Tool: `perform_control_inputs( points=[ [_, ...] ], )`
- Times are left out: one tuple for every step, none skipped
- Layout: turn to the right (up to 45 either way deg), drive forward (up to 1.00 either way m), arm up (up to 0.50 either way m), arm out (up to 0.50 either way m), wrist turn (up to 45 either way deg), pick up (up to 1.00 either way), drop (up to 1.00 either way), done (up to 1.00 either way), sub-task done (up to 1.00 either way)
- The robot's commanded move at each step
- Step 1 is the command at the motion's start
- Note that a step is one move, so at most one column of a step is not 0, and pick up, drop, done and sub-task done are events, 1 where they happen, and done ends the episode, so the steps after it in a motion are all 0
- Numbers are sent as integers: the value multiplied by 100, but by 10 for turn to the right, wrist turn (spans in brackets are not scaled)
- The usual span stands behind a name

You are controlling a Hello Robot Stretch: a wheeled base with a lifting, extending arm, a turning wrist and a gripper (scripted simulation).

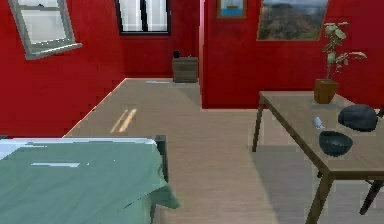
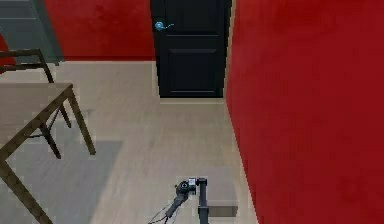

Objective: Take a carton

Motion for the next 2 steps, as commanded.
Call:
perform_control_inputs(
  points=[
    [0,0,0,0,450,0,0,0,0],
    [0,0,0,0,450,0,0,0,0]
  ],
)
